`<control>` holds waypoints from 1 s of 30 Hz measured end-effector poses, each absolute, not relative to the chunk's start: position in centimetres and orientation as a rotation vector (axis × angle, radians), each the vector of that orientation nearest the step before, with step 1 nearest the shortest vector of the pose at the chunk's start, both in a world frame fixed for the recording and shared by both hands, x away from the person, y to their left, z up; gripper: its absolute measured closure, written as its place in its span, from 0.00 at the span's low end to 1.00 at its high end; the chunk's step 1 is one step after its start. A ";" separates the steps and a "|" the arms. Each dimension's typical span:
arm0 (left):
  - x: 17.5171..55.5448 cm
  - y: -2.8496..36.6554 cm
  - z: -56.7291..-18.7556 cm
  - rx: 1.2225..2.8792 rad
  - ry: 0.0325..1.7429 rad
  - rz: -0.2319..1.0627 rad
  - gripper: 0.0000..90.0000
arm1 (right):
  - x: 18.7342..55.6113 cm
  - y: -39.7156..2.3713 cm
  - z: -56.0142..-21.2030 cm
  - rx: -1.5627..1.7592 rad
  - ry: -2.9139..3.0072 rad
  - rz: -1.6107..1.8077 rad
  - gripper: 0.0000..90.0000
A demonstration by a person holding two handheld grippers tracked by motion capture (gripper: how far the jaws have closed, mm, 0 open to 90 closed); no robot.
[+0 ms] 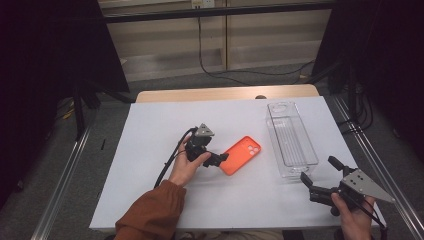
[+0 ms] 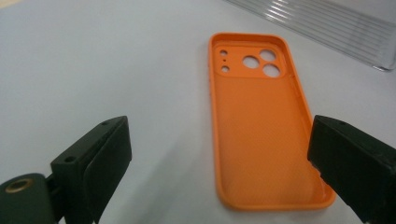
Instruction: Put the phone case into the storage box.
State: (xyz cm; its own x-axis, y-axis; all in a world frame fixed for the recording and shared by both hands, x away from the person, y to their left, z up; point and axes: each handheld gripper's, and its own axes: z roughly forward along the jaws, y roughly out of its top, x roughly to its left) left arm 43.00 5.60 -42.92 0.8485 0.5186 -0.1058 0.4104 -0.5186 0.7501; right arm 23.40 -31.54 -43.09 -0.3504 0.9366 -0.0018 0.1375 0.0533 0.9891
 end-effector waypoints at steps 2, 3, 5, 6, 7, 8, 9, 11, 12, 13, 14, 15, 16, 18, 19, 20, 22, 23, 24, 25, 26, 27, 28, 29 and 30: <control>43.0 5.2 -42.9 2.203 0.677 0.155 0.07 | 23.4 -31.5 -43.1 1.103 1.598 1.372 0.00; 43.1 4.9 -43.0 2.211 0.676 0.147 0.07 | 23.4 -31.5 -43.1 1.102 1.598 1.372 0.00; 43.1 4.4 -43.1 2.227 0.671 0.144 0.07 | 23.4 -31.6 -43.1 1.102 1.598 1.371 0.00; 43.0 4.1 -43.2 2.232 0.670 0.155 0.07 | 23.4 -31.5 -43.1 1.105 1.596 1.372 0.00; 43.0 3.8 -43.3 2.228 0.669 0.156 0.07 | 23.4 -31.6 -43.1 1.105 1.596 1.373 0.00; 43.1 3.6 -43.3 2.230 0.673 0.156 0.07 | 23.4 -31.6 -43.1 1.104 1.596 1.372 0.00; 43.2 3.4 -43.4 2.232 0.672 0.148 0.07 | 23.4 -31.5 -43.1 1.106 1.596 1.373 0.00; 43.3 3.0 -43.6 2.242 0.666 0.150 0.07 | 23.4 -31.5 -43.1 1.105 1.597 1.373 0.00; 43.4 2.8 -43.6 2.248 0.663 0.146 0.06 | 23.4 -31.6 -43.1 1.106 1.596 1.373 0.00; 43.5 2.7 -43.7 2.251 0.658 0.137 0.07 | 23.4 -31.6 -43.1 1.107 1.596 1.372 0.00; 43.5 2.5 -43.8 2.254 0.666 0.131 0.07 | 23.4 -31.6 -43.1 1.106 1.596 1.371 0.00; 43.6 2.3 -43.8 2.255 0.664 0.129 0.07 | 23.4 -31.6 -43.1 1.105 1.597 1.369 0.00; 43.6 2.2 -43.8 2.261 0.660 0.128 0.07 | 23.4 -31.6 -43.1 1.106 1.596 1.371 0.00; 43.7 1.9 -43.9 2.259 0.644 0.122 0.06 | 23.4 -31.5 -43.1 1.106 1.597 1.371 0.00; 43.8 1.8 -44.0 2.256 0.637 0.116 0.05 | 23.4 -31.5 -43.1 1.106 1.596 1.371 0.00; 43.9 1.7 -44.0 2.252 0.646 0.110 0.05 | 23.4 -31.5 -43.1 1.107 1.597 1.372 0.00; 44.0 1.4 -44.1 2.262 0.651 0.108 0.05 | 23.4 -31.6 -43.1 1.106 1.596 1.371 0.00; 44.1 1.3 -44.2 2.263 0.654 0.105 0.05 | 23.4 -31.5 -43.1 1.107 1.597 1.372 0.00; 44.1 1.1 -44.2 2.272 0.652 0.099 0.05 | 23.4 -31.5 -43.1 1.106 1.596 1.374 0.00; 44.2 1.0 -44.2 2.274 0.645 0.095 0.05 | 23.4 -31.6 -43.1 1.106 1.597 1.372 0.00; 44.2 0.8 -44.3 2.278 0.640 0.092 0.05 | 23.4 -31.6 -43.1 1.107 1.597 1.371 0.00; 44.2 0.7 -44.3 2.279 0.634 0.087 0.05 | 23.4 -31.6 -43.1 1.105 1.598 1.371 0.00; 44.2 0.5 -44.3 2.278 0.638 0.083 0.05 | 23.4 -31.6 -43.1 1.101 1.602 1.368 0.00; 44.2 0.4 -44.4 2.282 0.634 0.080 0.05 | 23.4 -31.6 -43.1 1.100 1.602 1.369 0.00; 44.2 0.3 -44.4 2.285 0.632 0.083 0.05 | 23.4 -31.6 -43.1 1.100 1.602 1.369 0.00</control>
